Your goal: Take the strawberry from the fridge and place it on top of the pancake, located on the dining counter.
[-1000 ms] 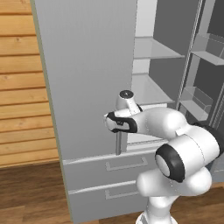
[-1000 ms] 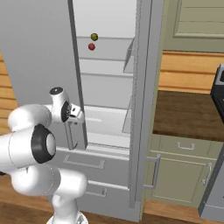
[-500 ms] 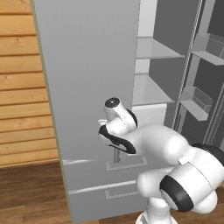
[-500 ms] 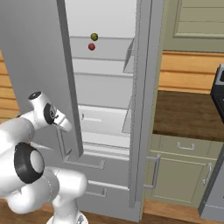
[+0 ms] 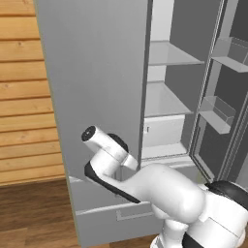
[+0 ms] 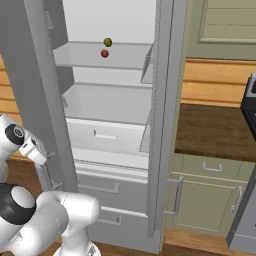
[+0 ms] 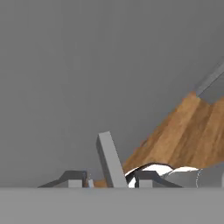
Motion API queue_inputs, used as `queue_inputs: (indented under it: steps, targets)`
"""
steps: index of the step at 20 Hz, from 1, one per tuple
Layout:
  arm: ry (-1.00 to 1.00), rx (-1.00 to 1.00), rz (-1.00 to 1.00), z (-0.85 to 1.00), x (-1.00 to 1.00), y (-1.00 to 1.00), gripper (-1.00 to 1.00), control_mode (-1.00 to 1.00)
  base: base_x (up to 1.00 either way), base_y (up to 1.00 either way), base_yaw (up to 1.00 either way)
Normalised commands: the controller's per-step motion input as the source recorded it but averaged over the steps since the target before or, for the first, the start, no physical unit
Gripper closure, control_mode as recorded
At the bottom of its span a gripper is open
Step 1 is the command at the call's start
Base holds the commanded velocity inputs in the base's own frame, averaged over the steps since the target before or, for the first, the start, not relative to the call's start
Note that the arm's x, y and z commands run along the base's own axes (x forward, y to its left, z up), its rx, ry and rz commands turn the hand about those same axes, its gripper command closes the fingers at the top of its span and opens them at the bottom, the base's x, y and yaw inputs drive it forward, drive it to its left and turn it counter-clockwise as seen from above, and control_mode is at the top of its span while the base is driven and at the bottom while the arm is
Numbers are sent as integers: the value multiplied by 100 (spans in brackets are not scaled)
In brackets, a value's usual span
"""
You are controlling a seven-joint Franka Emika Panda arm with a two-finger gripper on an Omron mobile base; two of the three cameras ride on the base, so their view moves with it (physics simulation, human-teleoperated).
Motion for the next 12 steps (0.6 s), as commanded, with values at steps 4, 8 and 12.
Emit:
queue_inputs:
  steps: [4,8,12]
  targets:
    - [0,-23,-31,-18,-52,72,100,-100,0,0,0]
    - [0,-9,-15,-4,-38,47,-100,-100,0,0,0]
    - [0,-10,-2,0,-13,30,-100,-100,0,0,0]
